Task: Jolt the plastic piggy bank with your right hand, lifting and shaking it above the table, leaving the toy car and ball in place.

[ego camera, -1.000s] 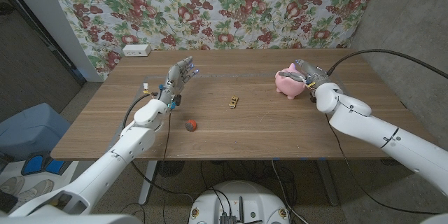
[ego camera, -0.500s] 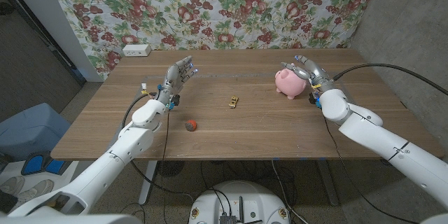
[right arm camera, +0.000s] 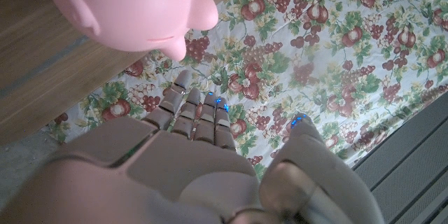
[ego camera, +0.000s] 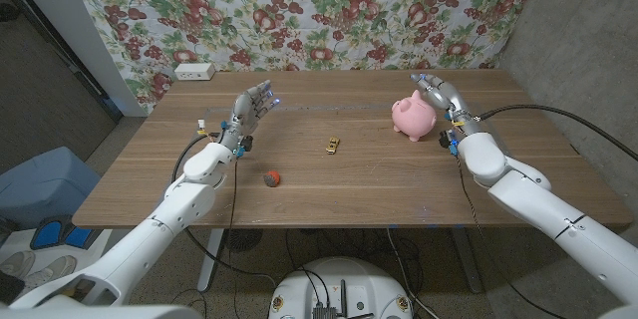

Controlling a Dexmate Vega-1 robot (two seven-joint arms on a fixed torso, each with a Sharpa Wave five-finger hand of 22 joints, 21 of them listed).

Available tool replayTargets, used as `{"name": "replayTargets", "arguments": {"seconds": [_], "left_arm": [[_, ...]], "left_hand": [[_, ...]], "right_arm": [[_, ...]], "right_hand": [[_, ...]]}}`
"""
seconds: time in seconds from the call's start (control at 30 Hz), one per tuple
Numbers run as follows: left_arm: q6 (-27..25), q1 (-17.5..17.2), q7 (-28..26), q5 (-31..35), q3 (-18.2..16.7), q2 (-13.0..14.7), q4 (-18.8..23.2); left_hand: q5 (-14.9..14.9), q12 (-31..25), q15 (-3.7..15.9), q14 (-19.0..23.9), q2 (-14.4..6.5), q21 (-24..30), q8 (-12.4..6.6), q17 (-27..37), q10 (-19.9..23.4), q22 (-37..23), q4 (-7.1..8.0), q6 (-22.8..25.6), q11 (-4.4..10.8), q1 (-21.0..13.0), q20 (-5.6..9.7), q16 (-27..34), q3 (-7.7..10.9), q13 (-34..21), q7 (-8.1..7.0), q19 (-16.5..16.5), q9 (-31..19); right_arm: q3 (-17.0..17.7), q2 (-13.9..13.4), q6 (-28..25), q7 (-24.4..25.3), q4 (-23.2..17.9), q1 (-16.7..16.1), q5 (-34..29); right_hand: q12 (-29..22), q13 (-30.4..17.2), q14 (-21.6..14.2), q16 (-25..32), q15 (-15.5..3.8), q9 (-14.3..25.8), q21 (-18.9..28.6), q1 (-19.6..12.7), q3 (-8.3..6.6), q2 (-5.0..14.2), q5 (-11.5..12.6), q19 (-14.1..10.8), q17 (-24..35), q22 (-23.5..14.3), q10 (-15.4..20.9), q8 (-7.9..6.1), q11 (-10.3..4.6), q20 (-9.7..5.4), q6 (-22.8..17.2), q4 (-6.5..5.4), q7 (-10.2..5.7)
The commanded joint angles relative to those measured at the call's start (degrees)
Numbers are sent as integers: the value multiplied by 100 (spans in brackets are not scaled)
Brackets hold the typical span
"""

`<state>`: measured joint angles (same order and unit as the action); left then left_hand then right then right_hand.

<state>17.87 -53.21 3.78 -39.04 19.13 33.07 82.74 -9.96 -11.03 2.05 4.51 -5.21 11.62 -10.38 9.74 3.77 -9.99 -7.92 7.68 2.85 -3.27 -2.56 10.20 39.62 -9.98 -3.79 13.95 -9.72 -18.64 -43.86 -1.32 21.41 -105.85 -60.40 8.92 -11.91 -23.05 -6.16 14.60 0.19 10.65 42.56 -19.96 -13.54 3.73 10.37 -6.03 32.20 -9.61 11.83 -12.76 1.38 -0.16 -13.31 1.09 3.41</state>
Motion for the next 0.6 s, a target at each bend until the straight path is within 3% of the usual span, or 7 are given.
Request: {"name": "replayTargets", "arguments": {"seconds": [0.03,0.27,0.37,0.43,0.6], "left_arm": [[155,-23,294,-155,-97,59,-184],[244,-116,404,-196,-161,140,-189],[177,-141,446,-227,-175,207,-170],[104,-116,520,-269,-161,233,-201],[37,101,808,-363,-89,165,-495]], "left_hand": [[-21,-24,121,13,-165,-15,-8,33,78,-26,57,31,5,82,-17,26,12,-27,59,16,-31],[-22,-21,123,5,-180,-15,-10,34,76,-26,78,39,11,96,-10,23,16,-27,93,18,-31],[-21,-18,122,4,-174,-15,-9,34,72,-26,81,37,16,103,-6,23,13,-27,90,18,-31],[-21,-18,124,4,-169,-15,-9,33,74,-26,81,37,18,106,-4,22,11,-27,91,18,-31],[-20,-10,120,2,-156,-15,-8,30,58,-26,81,36,25,113,-2,19,8,-27,92,19,-30]], "right_arm": [[223,406,1145,-170,345,-229,601],[318,594,1585,28,342,-384,511],[412,652,1492,274,155,-538,406],[478,720,1515,359,85,-633,452],[636,897,1429,723,-164,-865,376]], "right_hand": [[24,34,0,-34,-64,15,-30,116,-7,37,-10,-44,-31,8,59,-3,10,-84,-82,-71,66],[8,123,13,-98,-110,11,-108,240,16,54,-6,-81,-140,13,169,-16,59,-126,-226,-96,49],[-12,178,-1,-134,-106,10,-167,277,12,64,-1,-82,-218,15,270,-38,95,-154,-355,-86,64],[-21,229,12,-173,-33,11,-239,309,3,80,1,-39,-290,14,341,-47,170,-74,-448,-74,82],[-41,295,-55,-192,-57,14,-295,253,-51,121,7,-93,-395,13,461,-60,191,-93,-579,1,147]]}}
